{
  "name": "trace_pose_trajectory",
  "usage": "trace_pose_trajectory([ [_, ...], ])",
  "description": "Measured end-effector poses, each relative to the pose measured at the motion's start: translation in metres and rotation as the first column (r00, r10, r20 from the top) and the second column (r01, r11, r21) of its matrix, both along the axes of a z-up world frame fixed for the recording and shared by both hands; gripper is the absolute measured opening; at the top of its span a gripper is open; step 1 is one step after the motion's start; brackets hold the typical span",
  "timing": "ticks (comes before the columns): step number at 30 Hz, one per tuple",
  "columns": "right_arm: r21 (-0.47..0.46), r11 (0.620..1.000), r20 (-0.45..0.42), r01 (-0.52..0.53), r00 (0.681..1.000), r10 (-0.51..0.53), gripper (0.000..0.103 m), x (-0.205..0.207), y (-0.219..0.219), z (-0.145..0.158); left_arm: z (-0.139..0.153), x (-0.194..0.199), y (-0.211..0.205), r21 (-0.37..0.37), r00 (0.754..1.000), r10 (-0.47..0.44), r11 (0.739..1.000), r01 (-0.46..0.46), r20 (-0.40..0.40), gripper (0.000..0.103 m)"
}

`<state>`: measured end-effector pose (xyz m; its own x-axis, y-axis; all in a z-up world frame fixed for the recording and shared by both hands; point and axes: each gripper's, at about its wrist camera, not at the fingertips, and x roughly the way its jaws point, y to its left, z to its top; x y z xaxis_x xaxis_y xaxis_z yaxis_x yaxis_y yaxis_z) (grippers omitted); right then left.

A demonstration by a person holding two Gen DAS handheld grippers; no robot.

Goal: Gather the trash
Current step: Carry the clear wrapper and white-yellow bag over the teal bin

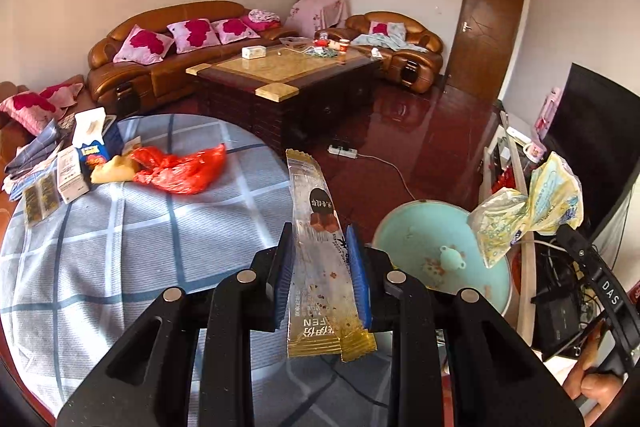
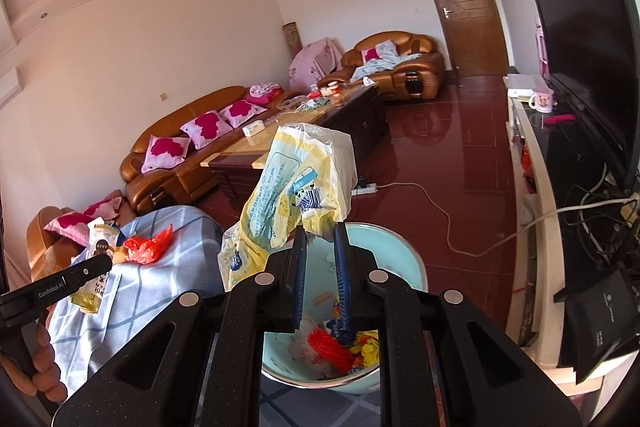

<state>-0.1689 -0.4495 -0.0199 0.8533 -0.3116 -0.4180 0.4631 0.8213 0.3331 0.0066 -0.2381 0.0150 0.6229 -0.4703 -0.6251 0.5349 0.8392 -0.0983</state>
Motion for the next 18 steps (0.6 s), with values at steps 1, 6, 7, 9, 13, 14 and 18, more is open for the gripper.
trace_pose_trajectory([
  [1, 0.001, 1.000, 0.001, 0.004, 1.000, -0.004, 0.015, -0.001, -0.001, -0.001, 0.000, -0.002, -0.005, 0.004, 1.000, -0.009, 1.000, 0.009, 0.001, 0.026],
  [6, 0.005, 0.999, 0.008, 0.034, 0.999, -0.034, 0.015, -0.007, -0.006, -0.001, -0.002, -0.013, -0.029, 0.021, 0.999, -0.046, 0.999, 0.046, 0.002, 0.026],
  [7, 0.005, 0.999, 0.009, 0.040, 0.999, -0.040, 0.015, -0.010, -0.007, -0.001, -0.003, -0.014, -0.033, 0.025, 0.999, -0.051, 0.998, 0.051, 0.002, 0.026],
  [9, -0.001, 0.999, 0.009, 0.051, 0.999, -0.051, 0.015, -0.013, -0.008, -0.002, -0.004, -0.017, -0.041, 0.032, 0.998, -0.064, 0.997, 0.064, 0.000, 0.026],
  [13, -0.025, 0.997, 0.004, 0.073, 0.997, -0.073, 0.015, -0.017, -0.012, -0.003, -0.008, -0.020, -0.054, 0.043, 0.996, -0.084, 0.995, 0.085, -0.008, 0.026],
  [14, -0.033, 0.996, 0.003, 0.080, 0.997, -0.080, 0.015, -0.019, -0.011, -0.004, -0.009, -0.020, -0.057, 0.047, 0.996, -0.089, 0.995, 0.089, -0.009, 0.026],
  [18, -0.079, 0.992, -0.009, 0.099, 0.995, -0.100, 0.015, -0.022, -0.010, -0.006, -0.013, -0.025, -0.074, 0.058, 0.993, -0.115, 0.992, 0.116, -0.017, 0.026],
])
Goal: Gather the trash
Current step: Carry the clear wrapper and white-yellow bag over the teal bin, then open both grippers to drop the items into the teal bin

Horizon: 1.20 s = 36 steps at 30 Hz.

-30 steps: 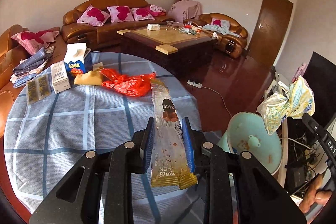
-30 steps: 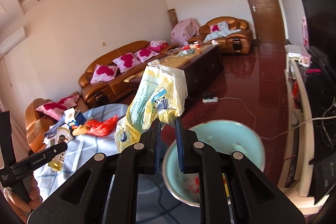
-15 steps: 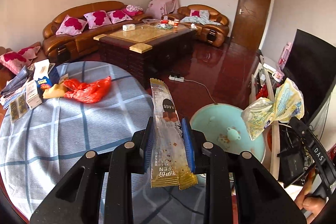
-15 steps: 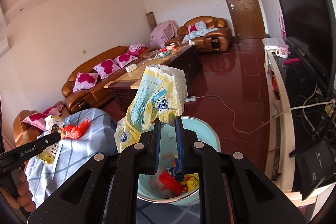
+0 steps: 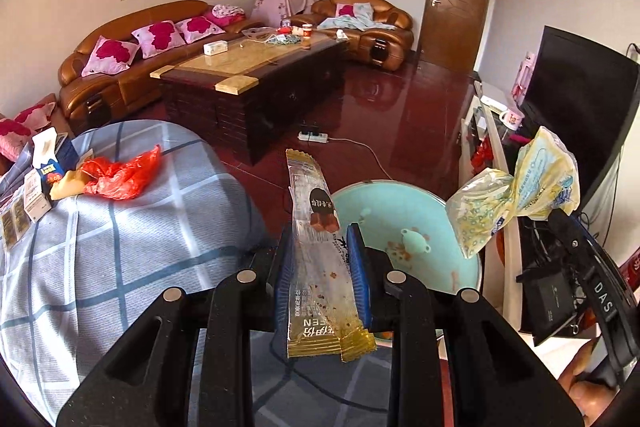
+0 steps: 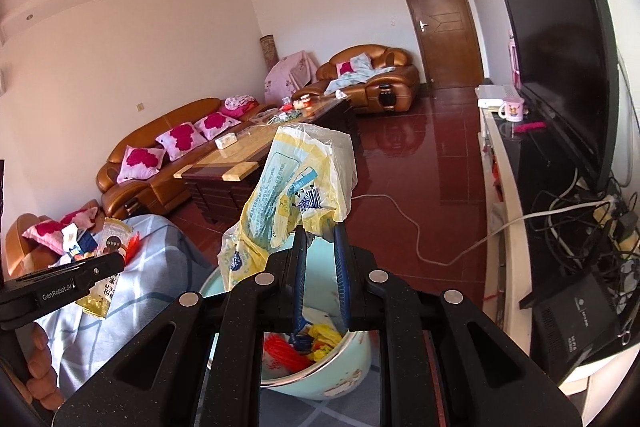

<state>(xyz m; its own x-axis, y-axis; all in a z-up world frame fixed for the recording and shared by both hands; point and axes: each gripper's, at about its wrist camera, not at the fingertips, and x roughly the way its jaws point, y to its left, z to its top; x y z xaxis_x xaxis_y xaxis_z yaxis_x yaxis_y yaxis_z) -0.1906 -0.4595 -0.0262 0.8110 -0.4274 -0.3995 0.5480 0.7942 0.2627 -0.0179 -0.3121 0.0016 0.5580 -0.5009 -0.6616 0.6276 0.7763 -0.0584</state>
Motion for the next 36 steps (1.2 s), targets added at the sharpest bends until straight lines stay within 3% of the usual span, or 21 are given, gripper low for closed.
trace_pose_trajectory([
  [9, -0.048, 0.999, -0.073, 0.022, 0.997, -0.025, 0.015, 0.007, -0.002, -0.017, -0.015, -0.008, -0.038, 0.032, 0.998, -0.061, 0.998, 0.061, -0.022, 0.026],
  [19, -0.020, 1.000, -0.156, 0.006, 0.988, -0.009, 0.015, 0.022, -0.012, -0.046, -0.040, -0.008, -0.073, 0.089, 0.996, -0.078, 0.993, 0.082, -0.052, 0.027],
  [27, 0.017, 1.000, -0.174, -0.020, 0.984, 0.023, 0.019, 0.035, -0.019, -0.058, -0.051, 0.000, -0.087, 0.115, 0.996, -0.063, 0.991, 0.070, -0.059, 0.028],
  [29, 0.027, 0.999, -0.165, -0.026, 0.986, 0.030, 0.025, 0.036, -0.021, -0.059, -0.053, 0.002, -0.089, 0.121, 0.996, -0.062, 0.990, 0.069, -0.062, 0.032],
  [30, 0.025, 0.999, -0.163, -0.024, 0.986, 0.028, 0.036, 0.036, -0.021, -0.060, -0.054, 0.003, -0.090, 0.123, 0.997, -0.057, 0.990, 0.064, -0.057, 0.033],
  [31, 0.020, 1.000, -0.157, -0.021, 0.987, 0.024, 0.039, 0.035, -0.021, -0.059, -0.055, 0.004, -0.090, 0.123, 0.997, -0.054, 0.991, 0.061, -0.055, 0.037],
  [33, 0.015, 1.000, -0.150, -0.017, 0.989, 0.019, 0.039, 0.033, -0.019, -0.057, -0.054, 0.004, -0.089, 0.114, 0.998, -0.053, 0.992, 0.058, -0.046, 0.063],
  [36, 0.023, 1.000, -0.124, 0.001, 0.992, 0.002, 0.042, 0.028, -0.021, -0.054, -0.050, 0.002, -0.086, 0.101, 0.999, -0.045, 0.994, 0.046, -0.016, 0.081],
])
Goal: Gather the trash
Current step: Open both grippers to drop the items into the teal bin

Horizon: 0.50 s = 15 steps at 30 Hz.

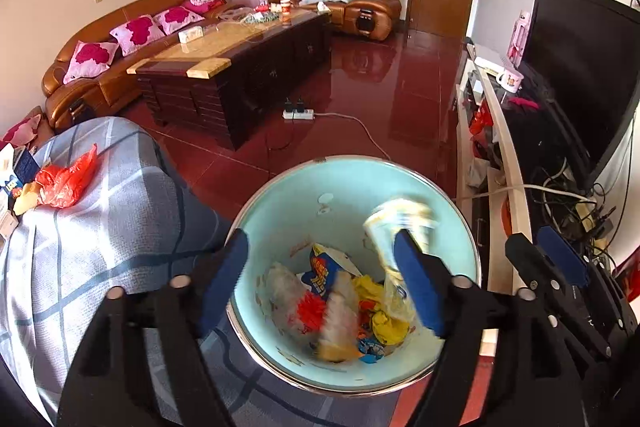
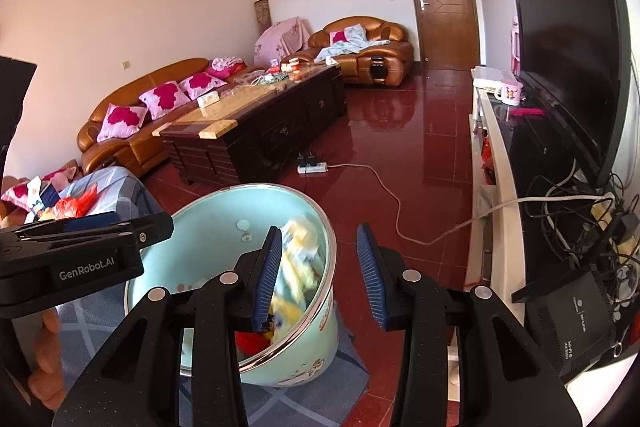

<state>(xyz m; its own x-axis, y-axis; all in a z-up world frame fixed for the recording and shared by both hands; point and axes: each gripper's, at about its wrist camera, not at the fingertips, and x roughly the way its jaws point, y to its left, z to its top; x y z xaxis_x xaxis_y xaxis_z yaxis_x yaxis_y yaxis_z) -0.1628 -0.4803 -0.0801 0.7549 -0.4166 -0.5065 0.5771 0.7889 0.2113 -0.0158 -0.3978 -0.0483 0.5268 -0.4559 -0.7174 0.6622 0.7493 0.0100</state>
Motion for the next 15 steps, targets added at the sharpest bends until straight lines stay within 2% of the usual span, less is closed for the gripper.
trace_pose_trajectory([
  [1, 0.003, 1.000, 0.010, 0.007, 1.000, -0.007, 0.047, -0.002, -0.001, 0.001, 0.001, 0.000, 0.001, 0.001, 1.000, 0.008, 1.000, -0.008, 0.009, 0.087],
  [2, 0.004, 1.000, 0.018, 0.012, 1.000, -0.012, 0.050, -0.003, -0.001, 0.002, 0.003, 0.000, 0.002, 0.001, 1.000, 0.017, 1.000, -0.017, 0.018, 0.089],
  [3, 0.005, 1.000, 0.031, 0.018, 0.999, -0.018, 0.057, -0.005, 0.000, 0.004, 0.004, 0.000, 0.003, -0.001, 0.999, 0.027, 1.000, -0.027, 0.028, 0.092],
  [7, 0.002, 0.999, 0.080, 0.034, 0.996, -0.034, 0.080, -0.011, 0.003, 0.009, 0.008, 0.003, 0.013, -0.004, 0.998, 0.051, 0.999, -0.051, 0.034, 0.095],
  [15, -0.050, 0.999, 0.099, 0.004, 0.995, 0.001, 0.091, -0.005, 0.021, 0.024, 0.011, 0.018, 0.043, -0.002, 0.992, 0.124, 0.992, -0.124, 0.020, 0.097],
])
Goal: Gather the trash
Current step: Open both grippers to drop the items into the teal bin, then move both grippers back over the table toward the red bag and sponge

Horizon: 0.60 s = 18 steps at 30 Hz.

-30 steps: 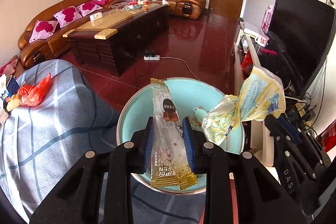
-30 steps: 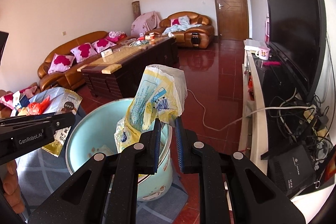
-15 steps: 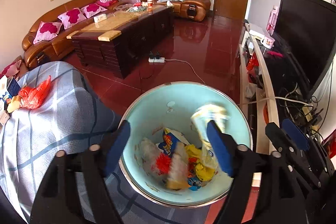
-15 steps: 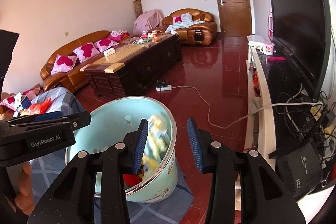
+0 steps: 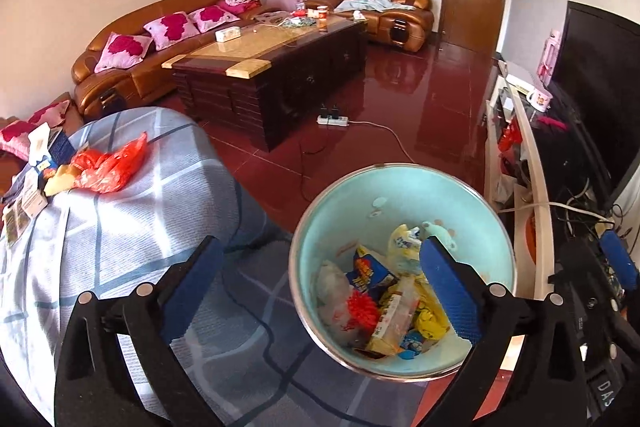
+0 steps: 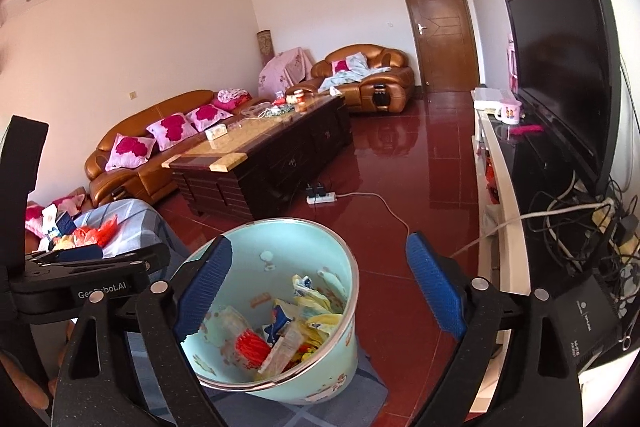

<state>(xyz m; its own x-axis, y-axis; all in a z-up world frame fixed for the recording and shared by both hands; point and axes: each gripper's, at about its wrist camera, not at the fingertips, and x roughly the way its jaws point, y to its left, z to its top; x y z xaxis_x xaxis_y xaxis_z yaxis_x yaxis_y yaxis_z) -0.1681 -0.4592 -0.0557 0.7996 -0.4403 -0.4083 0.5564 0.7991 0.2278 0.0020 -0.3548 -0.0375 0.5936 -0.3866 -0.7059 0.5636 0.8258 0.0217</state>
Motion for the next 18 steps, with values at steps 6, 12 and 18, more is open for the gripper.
trace_pose_trajectory([
  [6, 0.000, 1.000, -0.027, 0.028, 0.999, -0.028, 0.095, 0.007, 0.004, 0.002, -0.008, 0.003, 0.015, 0.030, 1.000, 0.013, 0.999, -0.012, -0.011, 0.097],
  [12, 0.014, 0.999, -0.033, 0.045, 0.998, -0.045, 0.095, 0.005, 0.005, 0.008, -0.004, 0.002, 0.033, 0.022, 1.000, 0.003, 1.000, -0.002, -0.005, 0.097],
  [18, 0.002, 0.999, -0.036, -0.045, 0.998, 0.045, 0.095, 0.021, 0.031, 0.017, 0.000, 0.012, 0.069, 0.017, 0.998, 0.058, 0.998, -0.057, -0.010, 0.097],
])
